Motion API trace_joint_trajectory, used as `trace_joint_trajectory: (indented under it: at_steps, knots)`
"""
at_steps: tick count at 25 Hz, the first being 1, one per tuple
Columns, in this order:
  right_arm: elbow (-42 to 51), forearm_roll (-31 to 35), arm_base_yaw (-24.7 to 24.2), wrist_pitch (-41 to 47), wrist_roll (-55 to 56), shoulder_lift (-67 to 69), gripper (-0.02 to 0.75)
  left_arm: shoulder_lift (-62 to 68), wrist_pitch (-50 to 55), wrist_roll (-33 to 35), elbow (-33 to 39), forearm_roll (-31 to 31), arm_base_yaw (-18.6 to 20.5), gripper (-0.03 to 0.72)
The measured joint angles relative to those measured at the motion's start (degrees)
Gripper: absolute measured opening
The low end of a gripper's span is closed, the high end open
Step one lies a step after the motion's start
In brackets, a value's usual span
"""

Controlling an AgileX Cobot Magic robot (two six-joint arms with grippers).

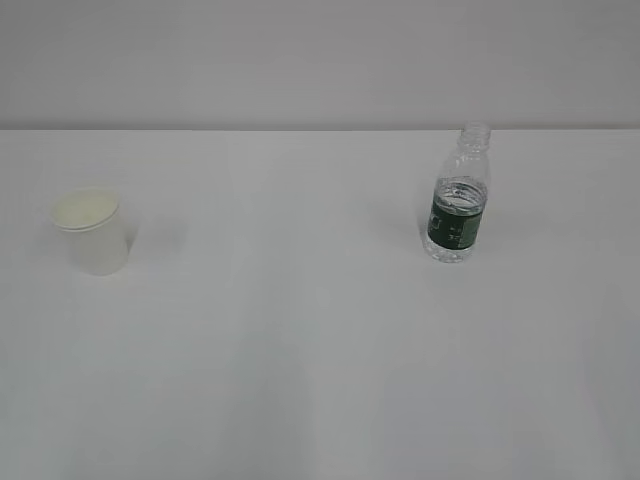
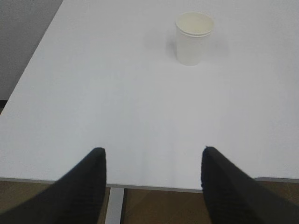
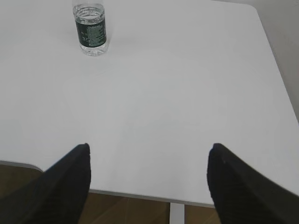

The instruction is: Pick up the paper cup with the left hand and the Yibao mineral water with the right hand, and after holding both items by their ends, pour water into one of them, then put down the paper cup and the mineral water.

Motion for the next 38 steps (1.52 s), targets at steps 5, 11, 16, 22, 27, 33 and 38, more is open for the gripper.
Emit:
trace_joint_trajectory:
  at_steps: [5, 11, 16, 22, 27, 33, 38]
  knots:
    - [0.0, 0.0, 0.0, 0.0, 0.0, 0.0, 0.589, 0.0, 0.0, 0.0, 0.0, 0.0, 0.0, 0.456]
    - [-0.1, 0.0, 0.0, -0.11, 0.0, 0.0, 0.589, 0.0, 0.0, 0.0, 0.0, -0.2, 0.0, 0.456]
    - [-0.55, 0.0, 0.0, -1.25, 0.0, 0.0, 0.589, 0.0, -2.88, 0.0, -0.95, -0.32, 0.0, 0.456]
    - [-1.08, 0.33, 0.0, -6.46, 0.0, 0.0, 0.589, 0.11, -12.52, 0.0, -1.54, -0.93, 0.0, 0.453]
    - [-1.08, 0.45, 0.0, -12.33, 0.0, 0.0, 0.589, 2.95, -17.42, 0.0, -1.54, -1.16, 0.0, 0.45]
    - [-1.17, 2.15, 0.0, -21.95, 0.0, 7.62, 0.589, 9.45, -23.06, 0.0, -1.54, -1.27, 0.0, 0.45]
    - [-1.17, 3.97, 0.0, -27.88, 0.0, 14.72, 0.589, 13.69, -27.63, 0.0, -0.64, -1.36, 0.0, 0.449]
